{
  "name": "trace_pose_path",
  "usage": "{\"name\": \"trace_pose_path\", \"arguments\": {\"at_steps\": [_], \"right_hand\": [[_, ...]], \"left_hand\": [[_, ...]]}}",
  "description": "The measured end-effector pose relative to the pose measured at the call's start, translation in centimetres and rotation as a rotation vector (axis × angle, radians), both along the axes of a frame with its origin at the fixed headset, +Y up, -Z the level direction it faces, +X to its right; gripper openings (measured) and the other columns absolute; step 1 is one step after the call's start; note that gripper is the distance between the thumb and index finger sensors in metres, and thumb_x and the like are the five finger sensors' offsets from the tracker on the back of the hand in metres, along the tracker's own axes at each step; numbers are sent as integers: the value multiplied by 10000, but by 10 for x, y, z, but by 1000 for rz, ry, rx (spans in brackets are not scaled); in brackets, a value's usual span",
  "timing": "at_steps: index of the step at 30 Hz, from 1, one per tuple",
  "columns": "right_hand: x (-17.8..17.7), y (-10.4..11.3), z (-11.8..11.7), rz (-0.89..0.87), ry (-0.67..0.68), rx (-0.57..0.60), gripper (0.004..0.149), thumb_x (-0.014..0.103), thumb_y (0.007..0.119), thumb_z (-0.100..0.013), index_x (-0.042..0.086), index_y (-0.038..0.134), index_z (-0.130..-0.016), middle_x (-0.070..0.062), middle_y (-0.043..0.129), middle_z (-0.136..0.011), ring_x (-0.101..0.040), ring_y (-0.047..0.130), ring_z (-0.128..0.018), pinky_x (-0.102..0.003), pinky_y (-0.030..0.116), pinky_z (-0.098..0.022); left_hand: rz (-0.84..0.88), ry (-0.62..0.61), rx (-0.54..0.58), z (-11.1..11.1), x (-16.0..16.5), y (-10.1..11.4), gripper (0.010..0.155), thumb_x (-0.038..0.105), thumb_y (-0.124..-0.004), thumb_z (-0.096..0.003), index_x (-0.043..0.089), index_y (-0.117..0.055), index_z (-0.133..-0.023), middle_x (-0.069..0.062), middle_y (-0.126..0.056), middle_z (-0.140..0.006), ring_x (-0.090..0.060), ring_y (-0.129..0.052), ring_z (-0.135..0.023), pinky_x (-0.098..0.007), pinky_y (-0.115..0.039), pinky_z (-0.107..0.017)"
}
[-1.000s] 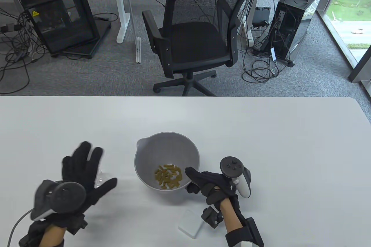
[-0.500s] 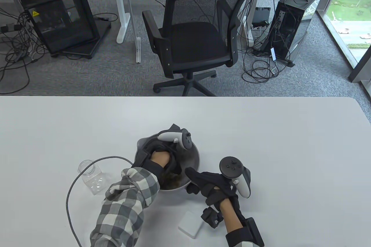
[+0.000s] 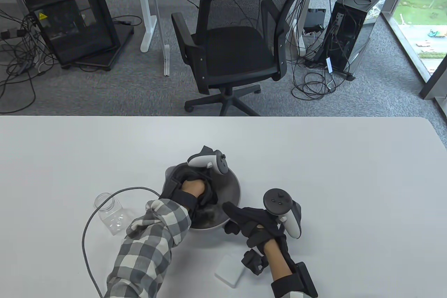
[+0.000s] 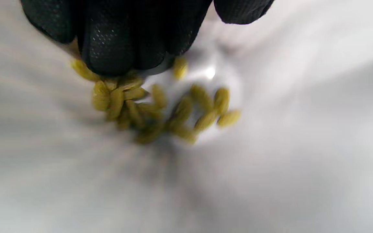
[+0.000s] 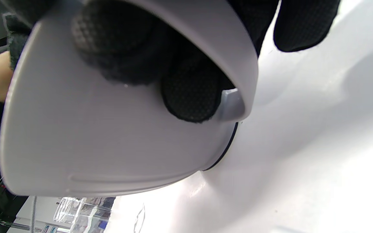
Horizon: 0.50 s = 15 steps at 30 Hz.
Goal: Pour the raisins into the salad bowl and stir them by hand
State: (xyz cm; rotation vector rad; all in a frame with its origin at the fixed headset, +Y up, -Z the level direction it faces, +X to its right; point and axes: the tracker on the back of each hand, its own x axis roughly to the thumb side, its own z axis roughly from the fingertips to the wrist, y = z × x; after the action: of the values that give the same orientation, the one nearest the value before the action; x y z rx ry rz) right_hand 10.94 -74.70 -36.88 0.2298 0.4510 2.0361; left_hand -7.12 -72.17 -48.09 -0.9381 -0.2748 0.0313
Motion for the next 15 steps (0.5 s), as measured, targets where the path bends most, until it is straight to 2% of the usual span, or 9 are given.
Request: {"name": "trace_pose_path", "arguments": {"at_steps": [2,4,6,7,8,9,11,13,15], "right_hand": [[0,0,0,-1,-1,1,654,708,588,-542,153,905,-403,-79,1018,-626,-310,857,-763,-646,628,-592],[0,0,0,-1,1,0,655,708,588,-542,152,905,-403,-80,1018,-625,-310,857,-763,-645,628,-593],[0,0,0,-4,0,-1,654,708,590,-540,152,906,-402,-79,1018,-625,-310,856,-764,-645,629,-592],[0,0,0,-5,3,-1,651,703,596,-541,148,906,-401,-83,1016,-628,-311,851,-769,-647,627,-593],[0,0,0,-2,6,6,649,700,600,-541,142,904,-406,-87,1012,-637,-309,843,-781,-652,624,-592],[0,0,0,-1,0,12,653,705,587,-542,148,902,-412,-80,1012,-639,-307,845,-782,-651,626,-592],[-1,-1,-1,-21,13,-6,657,700,585,-544,142,906,-408,-90,1014,-629,-317,847,-770,-649,624,-591],[-2,0,0,-8,9,-3,658,694,589,-543,136,911,-406,-97,1017,-624,-323,850,-765,-652,623,-589],[-2,0,0,1,11,3,660,698,580,-544,144,911,-404,-87,1020,-618,-314,857,-760,-646,629,-589]], "left_hand": [[162,-72,-53,4,6,1,591,457,-652,-604,82,-661,-1060,-270,-739,-1037,-529,-791,-894,-696,-613,-666],[335,-56,-227,15,11,-4,599,451,-664,-596,47,-694,-1038,-273,-737,-1057,-539,-788,-905,-699,-628,-655],[318,3,-374,22,8,-12,633,428,-702,-576,-57,-777,-975,-376,-799,-946,-590,-858,-813,-709,-697,-590],[262,27,-389,22,6,-15,609,412,-722,-565,-72,-862,-907,-374,-906,-883,-592,-937,-727,-702,-746,-547],[109,44,-364,25,0,-6,599,419,-721,-567,-51,-882,-900,-344,-920,-888,-573,-944,-723,-693,-754,-540],[-62,67,-219,15,-3,-10,592,395,-731,-570,-72,-895,-897,-362,-934,-875,-596,-941,-719,-719,-736,-541],[-222,53,-71,9,-4,1,574,434,-674,-592,27,-781,-981,-281,-860,-950,-502,-916,-766,-627,-744,-590],[-119,53,19,9,1,9,589,437,-658,-601,28,-720,-1021,-295,-814,-973,-528,-864,-813,-665,-688,-619],[83,-21,-42,13,9,8,619,434,-662,-599,24,-638,-1062,-319,-682,-1048,-575,-735,-905,-725,-583,-657]]}}
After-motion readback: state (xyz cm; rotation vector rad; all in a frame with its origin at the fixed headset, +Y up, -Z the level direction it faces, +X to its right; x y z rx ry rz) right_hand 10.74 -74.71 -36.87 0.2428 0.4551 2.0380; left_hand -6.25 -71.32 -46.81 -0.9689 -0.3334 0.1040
